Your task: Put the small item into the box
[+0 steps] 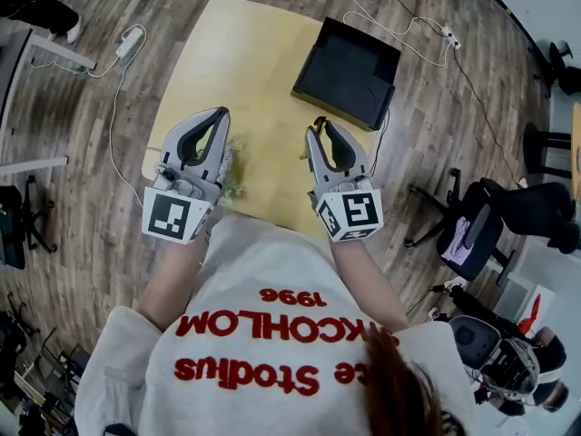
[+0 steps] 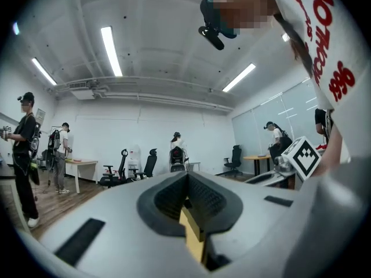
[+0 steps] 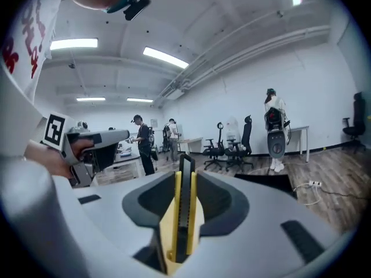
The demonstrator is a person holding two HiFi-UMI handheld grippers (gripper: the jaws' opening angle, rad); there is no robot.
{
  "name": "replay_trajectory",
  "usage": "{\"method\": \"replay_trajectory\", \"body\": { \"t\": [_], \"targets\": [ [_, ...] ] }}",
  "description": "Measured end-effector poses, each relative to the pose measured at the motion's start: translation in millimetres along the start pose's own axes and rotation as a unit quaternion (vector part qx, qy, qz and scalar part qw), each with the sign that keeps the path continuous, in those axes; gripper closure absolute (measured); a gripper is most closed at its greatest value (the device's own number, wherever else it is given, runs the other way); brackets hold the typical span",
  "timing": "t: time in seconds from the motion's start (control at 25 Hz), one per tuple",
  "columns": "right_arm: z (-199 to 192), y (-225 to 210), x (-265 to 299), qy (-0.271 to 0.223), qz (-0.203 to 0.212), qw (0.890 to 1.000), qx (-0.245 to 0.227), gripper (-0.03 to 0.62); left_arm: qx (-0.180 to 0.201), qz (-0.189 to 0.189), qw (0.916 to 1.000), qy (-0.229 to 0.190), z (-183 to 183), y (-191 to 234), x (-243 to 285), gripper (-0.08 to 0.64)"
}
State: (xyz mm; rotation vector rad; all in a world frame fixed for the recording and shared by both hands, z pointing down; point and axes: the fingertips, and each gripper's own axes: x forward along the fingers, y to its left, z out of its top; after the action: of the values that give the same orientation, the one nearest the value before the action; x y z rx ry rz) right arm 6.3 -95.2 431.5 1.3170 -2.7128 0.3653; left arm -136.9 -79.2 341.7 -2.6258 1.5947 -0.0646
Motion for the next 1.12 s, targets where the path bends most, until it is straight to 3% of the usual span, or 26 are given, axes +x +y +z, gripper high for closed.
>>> {"method": "replay_trajectory", "body": {
  "t": [0.12, 0.28, 0.44, 0.72, 1.12],
  "targets": [
    [32, -11, -10, -0.039, -0.015, 0.999, 0.0, 0.474, 0.021, -0.011, 0.9997, -0.011, 7, 0, 6, 0.554],
    [66, -29, -24, -0.082, -0.029, 0.996, 0.036, 0.474, 0.022, -0.017, 0.9993, -0.024, 18, -2, 19, 0.554],
    [86, -41, -34, -0.104, -0.037, 0.993, 0.043, 0.474, 0.025, -0.027, 0.9989, -0.029, 23, -5, 33, 0.554],
    [97, -51, -46, -0.104, -0.05, 0.993, 0.019, 0.474, 0.022, -0.038, 0.9985, -0.033, 23, -8, 47, 0.554],
    [99, -122, -27, -0.085, -0.062, 0.994, 0.01, 0.474, 0.02, -0.056, 0.998, -0.02, 3, -15, 93, 0.554]
  ]
}}
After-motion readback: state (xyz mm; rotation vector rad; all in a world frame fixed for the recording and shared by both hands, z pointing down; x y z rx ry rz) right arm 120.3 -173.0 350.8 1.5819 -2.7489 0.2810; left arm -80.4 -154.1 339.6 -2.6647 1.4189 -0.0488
